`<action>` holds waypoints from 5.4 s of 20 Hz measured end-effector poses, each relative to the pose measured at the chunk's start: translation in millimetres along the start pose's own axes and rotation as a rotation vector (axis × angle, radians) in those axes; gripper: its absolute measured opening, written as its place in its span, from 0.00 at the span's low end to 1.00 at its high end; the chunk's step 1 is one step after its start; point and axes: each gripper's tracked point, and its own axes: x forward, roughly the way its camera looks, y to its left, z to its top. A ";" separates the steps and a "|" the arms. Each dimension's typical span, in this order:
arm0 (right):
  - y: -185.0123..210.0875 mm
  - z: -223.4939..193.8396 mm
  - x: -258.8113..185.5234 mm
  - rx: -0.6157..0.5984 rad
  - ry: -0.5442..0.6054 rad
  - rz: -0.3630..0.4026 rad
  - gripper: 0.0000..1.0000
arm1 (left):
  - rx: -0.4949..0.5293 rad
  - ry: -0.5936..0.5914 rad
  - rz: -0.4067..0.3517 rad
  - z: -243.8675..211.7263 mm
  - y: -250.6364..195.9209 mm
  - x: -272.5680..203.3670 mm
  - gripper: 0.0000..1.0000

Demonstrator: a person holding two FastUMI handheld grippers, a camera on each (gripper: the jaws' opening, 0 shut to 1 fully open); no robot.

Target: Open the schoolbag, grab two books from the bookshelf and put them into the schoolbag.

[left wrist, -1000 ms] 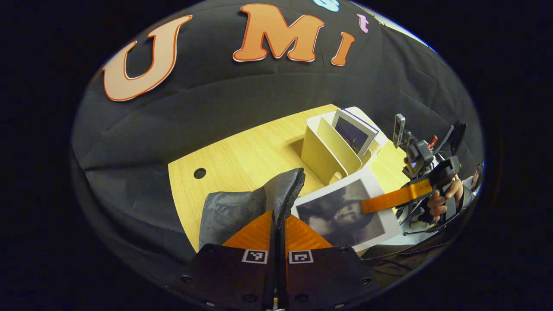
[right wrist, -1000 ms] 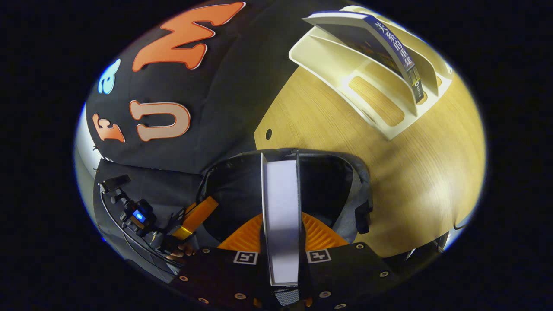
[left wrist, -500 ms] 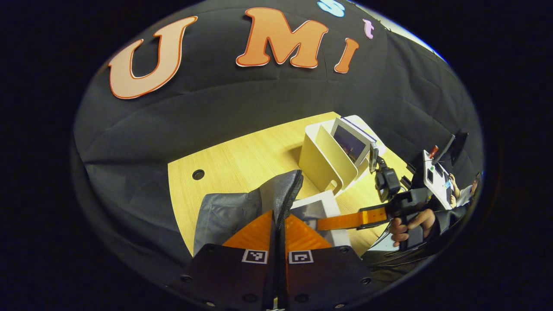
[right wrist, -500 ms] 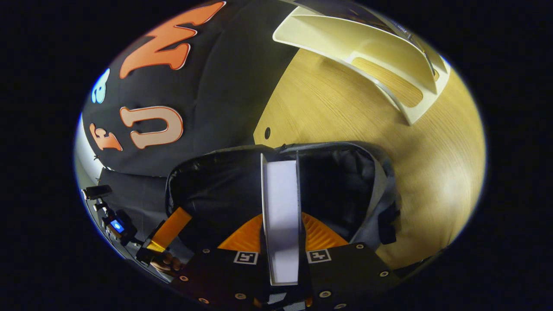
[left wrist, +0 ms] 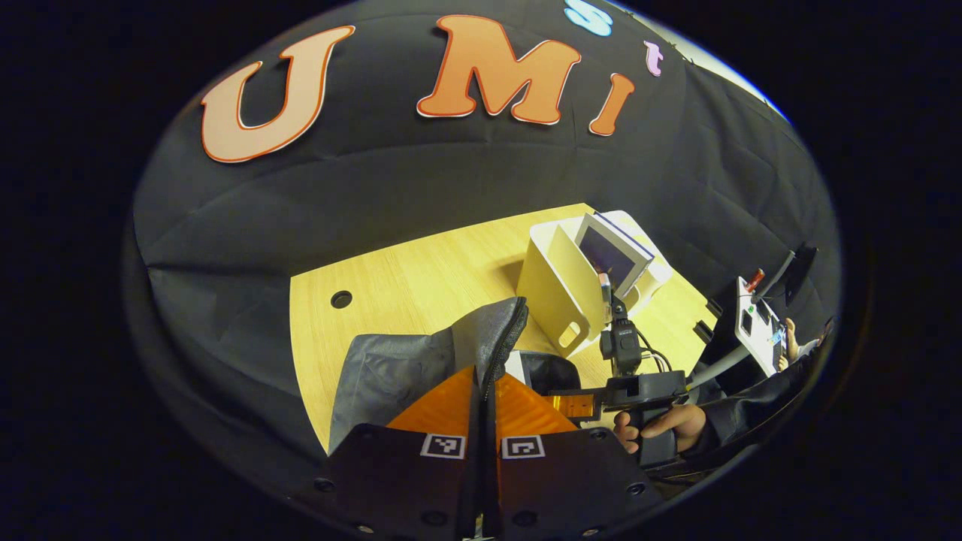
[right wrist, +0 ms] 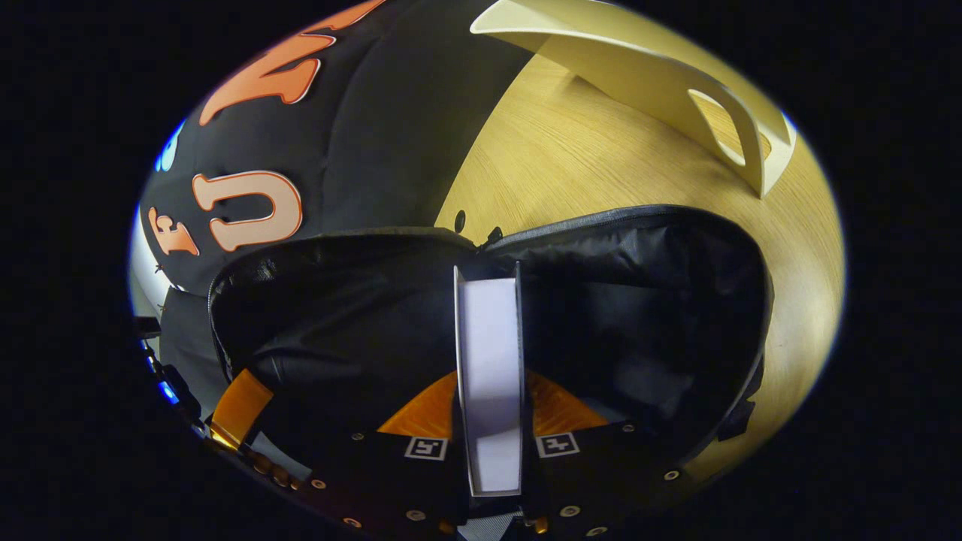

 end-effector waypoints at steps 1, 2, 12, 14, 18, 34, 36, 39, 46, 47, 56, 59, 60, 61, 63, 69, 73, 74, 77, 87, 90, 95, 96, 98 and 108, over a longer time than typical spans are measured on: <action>-1.2 -2.8 -5.4 -0.013 0.020 -0.016 0.34 | -0.003 0.002 0.005 -0.1 1.6 0.3 0.04; -3.0 -4.4 -5.8 -0.031 0.038 -0.039 0.36 | -0.008 0.005 0.007 -1.7 3.4 0.8 0.04; -30.7 -10.2 -83.2 -0.334 0.232 -0.233 0.86 | -0.020 0.014 0.029 -10.7 5.4 11.6 0.04; -31.2 1.7 -105.9 -0.378 0.230 -0.262 0.89 | -0.026 0.014 0.033 -12.1 2.3 14.3 0.04; -33.8 29.9 -143.7 -0.456 0.226 -0.322 0.94 | -0.027 0.017 0.048 -14.4 -0.4 17.4 0.04; -35.9 189.3 -254.5 -0.671 0.202 -0.572 0.97 | -0.095 0.055 0.081 -23.1 -1.6 46.0 0.04; -33.7 211.6 -255.3 -0.684 0.203 -0.585 0.97 | -0.107 0.063 0.082 -23.7 -1.1 46.2 0.04; -31.2 241.3 -247.5 -0.674 0.200 -0.599 0.97 | -0.122 0.067 0.100 -23.5 1.4 46.4 0.04; -48.4 277.6 -214.3 -0.638 0.255 -0.632 0.97 | -0.130 0.083 0.161 -27.4 0.1 39.9 0.04; -51.9 278.9 -207.9 -0.639 0.269 -0.635 0.97 | -0.135 0.086 0.172 -27.0 0.4 39.4 0.04; -72.3 300.4 -178.7 -0.583 0.249 -0.732 0.57 | -0.172 0.111 0.256 -38.3 -11.0 34.3 0.04; -80.8 309.2 -190.5 -0.582 0.214 -0.809 0.45 | -0.165 0.109 0.263 -38.9 -14.7 33.9 0.04; -81.2 310.3 -193.6 -0.577 0.203 -0.820 0.42 | -0.161 0.106 0.260 -39.9 -15.7 32.1 0.04; -79.3 304.9 -197.3 -0.570 0.203 -0.823 0.37 | -0.159 0.102 0.249 -39.3 -16.1 33.6 0.04; -73.8 297.9 -205.3 -0.551 0.173 -0.827 0.35 | -0.149 0.103 0.219 -40.8 -16.8 35.2 0.04; -51.1 263.4 -236.4 -0.478 0.050 -0.840 0.35 | -0.039 0.115 0.103 -42.0 -9.4 36.3 0.04; -37.5 232.2 -260.4 -0.432 -0.021 -0.845 0.34 | 0.014 0.114 0.039 -41.3 -8.1 36.0 0.04; -34.9 224.7 -267.6 -0.436 -0.038 -0.847 0.34 | 0.026 0.112 0.024 -42.4 -9.3 35.4 0.04; -31.0 199.5 -290.5 -0.413 -0.093 -0.849 0.41 | 0.072 0.108 -0.013 -40.9 -9.7 36.4 0.04; -33.9 108.1 -322.4 -0.226 -0.199 -0.746 0.33 | 0.157 0.100 -0.103 -43.7 -12.2 35.2 0.04; -28.9 87.3 -323.4 -0.200 -0.208 -0.693 0.33 | 0.179 0.097 -0.116 -41.0 -11.0 33.9 0.04; -11.9 61.1 -311.5 -0.210 -0.219 -0.577 0.33 | 0.199 0.091 -0.123 -39.8 -8.5 32.2 0.04; -8.4 57.0 -305.7 -0.202 -0.216 -0.549 0.33 | 0.204 0.086 -0.126 -38.5 -7.0 32.9 0.04; -1.3 48.6 -292.8 -0.183 -0.202 -0.490 0.32 | 0.204 0.079 -0.120 -36.7 -6.2 32.8 0.04; 24.5 17.8 -197.6 -0.128 -0.117 -0.247 0.31 | 0.210 0.023 -0.080 -19.5 -0.9 6.9 0.04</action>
